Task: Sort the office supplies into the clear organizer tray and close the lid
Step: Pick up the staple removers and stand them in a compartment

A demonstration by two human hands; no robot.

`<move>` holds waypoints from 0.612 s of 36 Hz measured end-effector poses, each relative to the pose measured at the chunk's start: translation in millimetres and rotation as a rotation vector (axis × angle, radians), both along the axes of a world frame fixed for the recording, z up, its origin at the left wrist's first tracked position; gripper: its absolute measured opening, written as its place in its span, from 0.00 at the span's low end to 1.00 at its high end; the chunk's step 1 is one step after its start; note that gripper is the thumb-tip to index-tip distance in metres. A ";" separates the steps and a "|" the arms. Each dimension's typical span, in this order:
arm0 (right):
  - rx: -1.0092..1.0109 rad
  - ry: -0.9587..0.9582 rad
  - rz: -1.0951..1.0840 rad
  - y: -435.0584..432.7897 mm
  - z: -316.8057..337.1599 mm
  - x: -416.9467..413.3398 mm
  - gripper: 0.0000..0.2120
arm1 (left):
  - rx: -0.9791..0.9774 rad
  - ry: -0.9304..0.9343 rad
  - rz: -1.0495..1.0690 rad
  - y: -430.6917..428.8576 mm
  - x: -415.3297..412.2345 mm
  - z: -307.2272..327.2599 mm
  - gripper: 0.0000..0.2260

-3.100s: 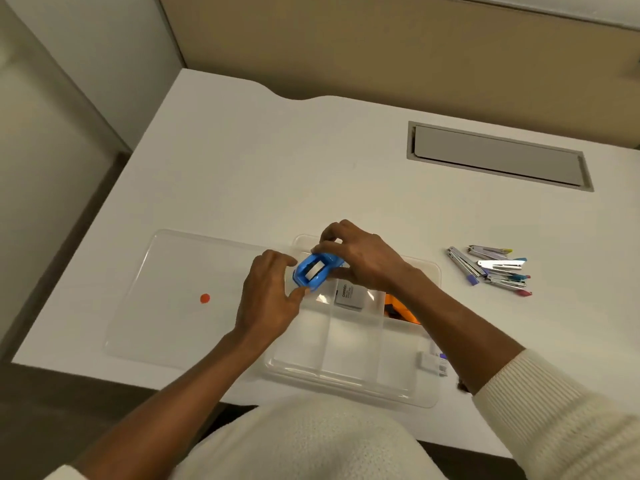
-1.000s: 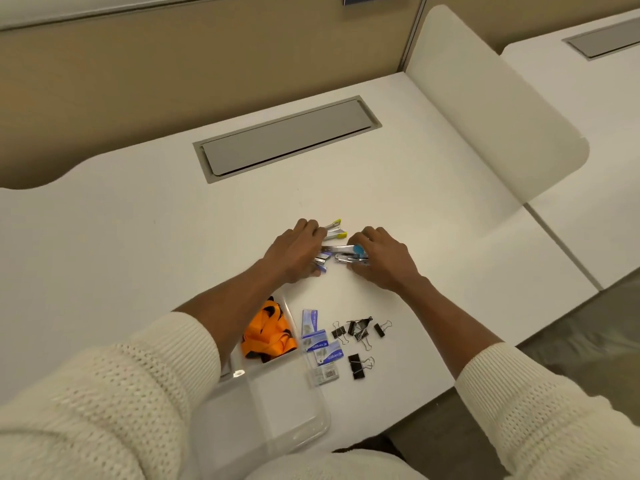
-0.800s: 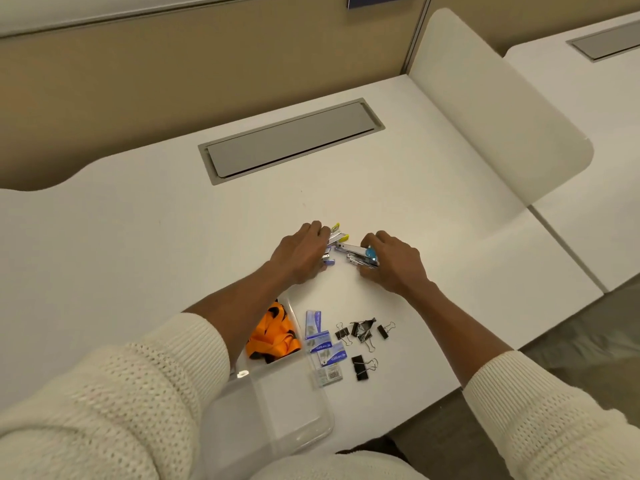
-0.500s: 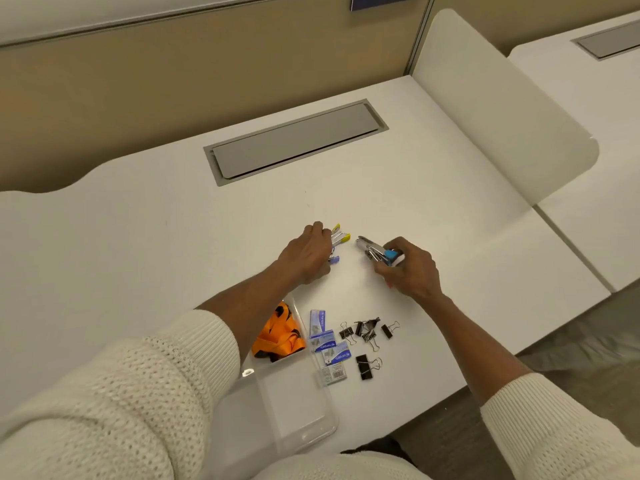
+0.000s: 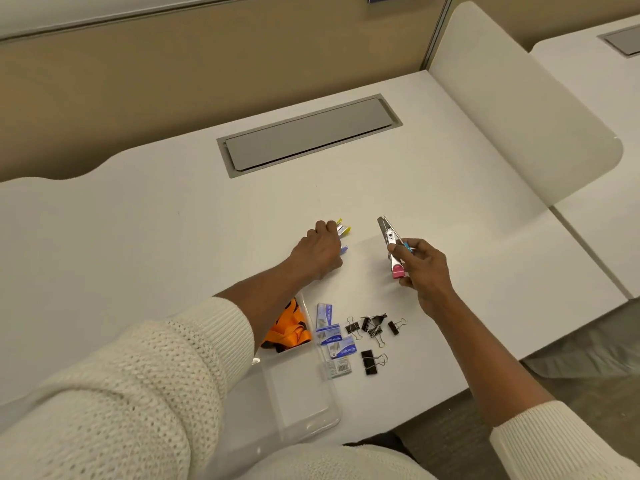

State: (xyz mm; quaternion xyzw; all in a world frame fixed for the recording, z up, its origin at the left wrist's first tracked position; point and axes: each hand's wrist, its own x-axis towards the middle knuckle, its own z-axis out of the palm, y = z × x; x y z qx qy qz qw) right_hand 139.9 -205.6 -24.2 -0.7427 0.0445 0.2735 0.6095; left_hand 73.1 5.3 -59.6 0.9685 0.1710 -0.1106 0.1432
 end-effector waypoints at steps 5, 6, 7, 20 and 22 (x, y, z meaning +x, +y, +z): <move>0.023 0.016 0.004 8.9 9.1 -5.9 0.14 | -0.220 0.071 0.089 10.7 2.8 9.6 0.24; 0.029 0.019 0.002 10.4 11.9 -7.2 0.14 | -0.277 0.073 0.103 13.6 2.6 12.4 0.24; 0.036 0.023 0.003 12.1 14.6 -9.0 0.14 | -0.334 0.072 0.117 16.8 1.3 14.9 0.23; 0.126 0.082 0.182 23.0 53.0 -68.5 0.12 | -0.965 -0.160 0.349 53.3 -74.2 61.4 0.12; 0.117 0.079 0.235 26.1 55.2 -87.7 0.10 | -0.953 -0.177 0.394 59.0 -100.0 68.6 0.13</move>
